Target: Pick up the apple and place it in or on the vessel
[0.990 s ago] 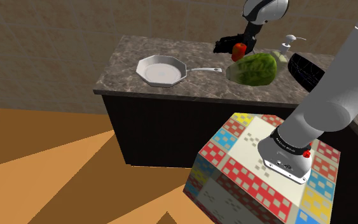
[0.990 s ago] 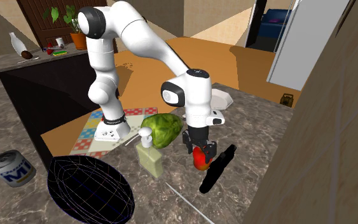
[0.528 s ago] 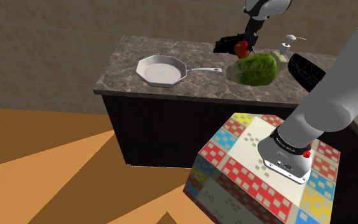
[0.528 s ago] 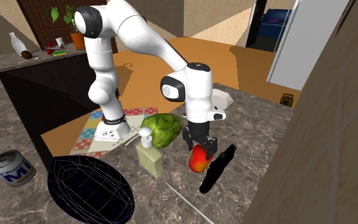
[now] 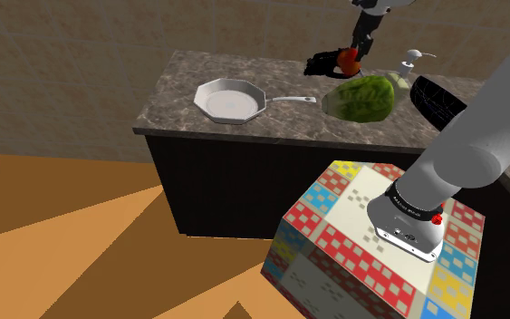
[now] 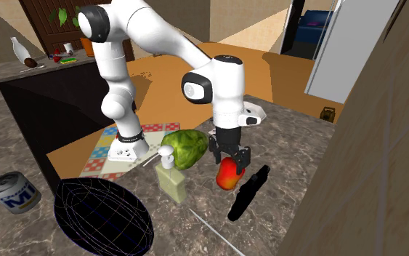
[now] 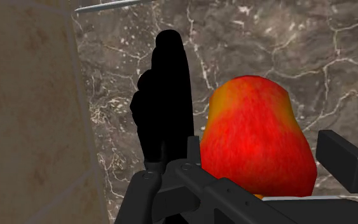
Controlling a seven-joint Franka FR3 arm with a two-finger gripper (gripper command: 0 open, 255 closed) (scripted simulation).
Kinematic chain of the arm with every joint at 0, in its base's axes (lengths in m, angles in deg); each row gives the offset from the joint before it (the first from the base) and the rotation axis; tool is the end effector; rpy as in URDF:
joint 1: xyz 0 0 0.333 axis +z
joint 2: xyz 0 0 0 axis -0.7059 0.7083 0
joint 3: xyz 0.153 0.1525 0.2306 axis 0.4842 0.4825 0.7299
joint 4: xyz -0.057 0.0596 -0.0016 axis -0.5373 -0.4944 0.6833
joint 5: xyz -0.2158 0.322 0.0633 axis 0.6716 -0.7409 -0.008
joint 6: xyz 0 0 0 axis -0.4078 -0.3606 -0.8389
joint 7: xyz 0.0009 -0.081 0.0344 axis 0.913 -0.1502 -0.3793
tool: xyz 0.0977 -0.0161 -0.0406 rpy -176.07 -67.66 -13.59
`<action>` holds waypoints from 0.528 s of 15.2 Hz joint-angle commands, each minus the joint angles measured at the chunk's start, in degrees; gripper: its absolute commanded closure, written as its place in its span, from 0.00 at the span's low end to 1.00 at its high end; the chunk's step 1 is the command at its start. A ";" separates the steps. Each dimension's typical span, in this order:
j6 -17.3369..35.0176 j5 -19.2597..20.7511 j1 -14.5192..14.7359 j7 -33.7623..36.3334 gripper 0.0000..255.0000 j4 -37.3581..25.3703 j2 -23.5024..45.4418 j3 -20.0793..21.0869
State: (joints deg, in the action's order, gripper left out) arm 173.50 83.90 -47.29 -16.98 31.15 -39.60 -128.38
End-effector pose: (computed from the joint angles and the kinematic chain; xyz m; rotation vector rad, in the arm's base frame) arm 0.4226 -0.3831 0.4207 2.7819 1.0281 -0.0205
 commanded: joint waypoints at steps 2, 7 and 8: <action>-2.23 0.75 0.14 0.34 1.00 -1.37 -1.05 -0.02; -6.00 1.83 0.37 0.84 1.00 -3.85 -2.66 0.08; -6.75 2.00 0.41 0.91 1.00 -4.38 -2.94 0.10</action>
State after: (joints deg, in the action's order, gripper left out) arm 167.61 85.83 -46.86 -15.97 27.50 -42.37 -128.25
